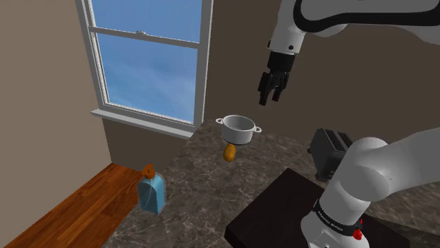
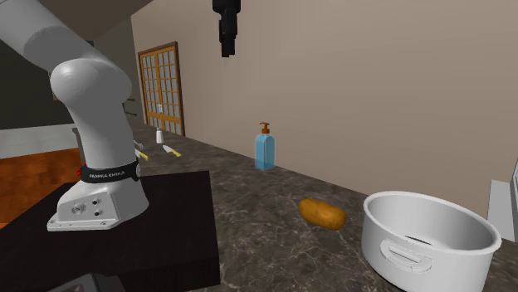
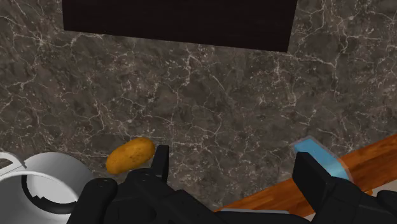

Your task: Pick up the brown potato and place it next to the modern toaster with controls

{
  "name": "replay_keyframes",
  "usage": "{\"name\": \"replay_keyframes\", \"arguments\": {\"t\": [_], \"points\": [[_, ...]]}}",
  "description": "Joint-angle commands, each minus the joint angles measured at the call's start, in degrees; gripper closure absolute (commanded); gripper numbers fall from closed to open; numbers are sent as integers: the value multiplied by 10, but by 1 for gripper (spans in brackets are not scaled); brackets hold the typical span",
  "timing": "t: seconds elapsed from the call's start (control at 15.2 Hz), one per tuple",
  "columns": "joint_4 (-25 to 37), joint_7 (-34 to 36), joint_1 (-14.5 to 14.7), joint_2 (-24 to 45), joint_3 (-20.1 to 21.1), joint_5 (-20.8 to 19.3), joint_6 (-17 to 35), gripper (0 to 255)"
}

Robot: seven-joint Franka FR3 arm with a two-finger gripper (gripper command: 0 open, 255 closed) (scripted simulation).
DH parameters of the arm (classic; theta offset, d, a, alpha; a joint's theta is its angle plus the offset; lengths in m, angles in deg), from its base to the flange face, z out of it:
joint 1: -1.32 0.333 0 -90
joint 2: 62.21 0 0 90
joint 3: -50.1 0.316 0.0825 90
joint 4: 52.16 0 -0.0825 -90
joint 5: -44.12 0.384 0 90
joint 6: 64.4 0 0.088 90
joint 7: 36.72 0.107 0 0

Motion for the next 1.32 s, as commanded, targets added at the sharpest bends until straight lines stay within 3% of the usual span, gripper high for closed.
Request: {"name": "replay_keyframes", "arguments": {"t": [0.0, 0.59, 1.25], "points": [[0, 0, 0, 0, 0, 0, 0, 0], [-57, 63, -40, 120, 7, 1, 188, 0], [-51, 133, -83, 307, 4, -7, 382, 0]]}}
